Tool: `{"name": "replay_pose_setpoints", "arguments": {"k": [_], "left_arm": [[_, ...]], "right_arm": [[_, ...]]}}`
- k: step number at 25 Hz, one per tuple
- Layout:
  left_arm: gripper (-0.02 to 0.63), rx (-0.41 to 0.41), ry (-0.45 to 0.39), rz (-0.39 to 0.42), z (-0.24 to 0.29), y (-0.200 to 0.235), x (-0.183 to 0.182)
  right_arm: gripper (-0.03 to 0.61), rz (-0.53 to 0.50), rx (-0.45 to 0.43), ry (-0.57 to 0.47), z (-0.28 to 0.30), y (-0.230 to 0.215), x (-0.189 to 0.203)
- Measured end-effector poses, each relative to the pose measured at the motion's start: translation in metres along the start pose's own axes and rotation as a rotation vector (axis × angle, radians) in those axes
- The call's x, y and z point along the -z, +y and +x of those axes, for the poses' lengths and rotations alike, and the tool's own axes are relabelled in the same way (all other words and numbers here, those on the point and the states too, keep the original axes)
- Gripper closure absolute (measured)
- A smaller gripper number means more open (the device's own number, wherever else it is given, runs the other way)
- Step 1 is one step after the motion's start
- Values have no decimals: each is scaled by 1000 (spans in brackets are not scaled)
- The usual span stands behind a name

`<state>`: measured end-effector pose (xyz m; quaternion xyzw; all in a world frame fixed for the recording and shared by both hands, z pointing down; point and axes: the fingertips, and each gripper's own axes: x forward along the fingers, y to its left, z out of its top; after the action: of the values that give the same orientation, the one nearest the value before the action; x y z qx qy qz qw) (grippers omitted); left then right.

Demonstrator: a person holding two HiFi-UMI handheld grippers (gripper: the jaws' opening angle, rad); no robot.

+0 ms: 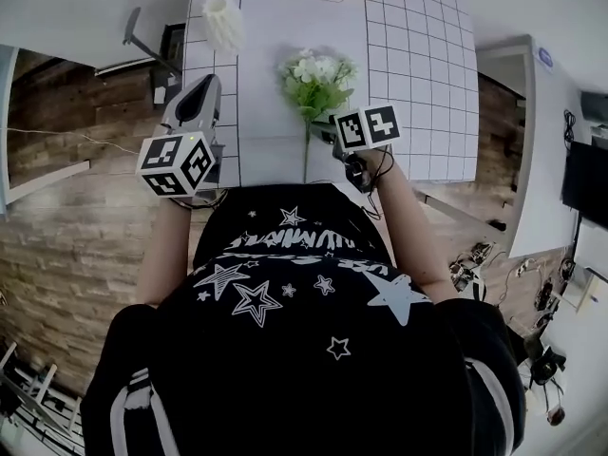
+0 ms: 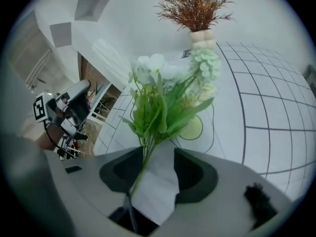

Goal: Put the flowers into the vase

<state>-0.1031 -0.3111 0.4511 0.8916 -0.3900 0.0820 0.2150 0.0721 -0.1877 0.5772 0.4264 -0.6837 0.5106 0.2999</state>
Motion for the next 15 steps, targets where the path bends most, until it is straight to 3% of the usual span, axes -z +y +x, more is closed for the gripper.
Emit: {"name": "replay_pose_setpoints", "arguments": {"k": [5,12,15], "left_arm": [[604,58,18,4,4,4,2],[604,113,27,33,4,12,1],[604,123,30,41,1,17,2]], "right_arm": [[382,126,-62,-65,8,20,3],[390,158,138,-114,19,9,-4],[478,79,228,-101,22,8,-3]]}}
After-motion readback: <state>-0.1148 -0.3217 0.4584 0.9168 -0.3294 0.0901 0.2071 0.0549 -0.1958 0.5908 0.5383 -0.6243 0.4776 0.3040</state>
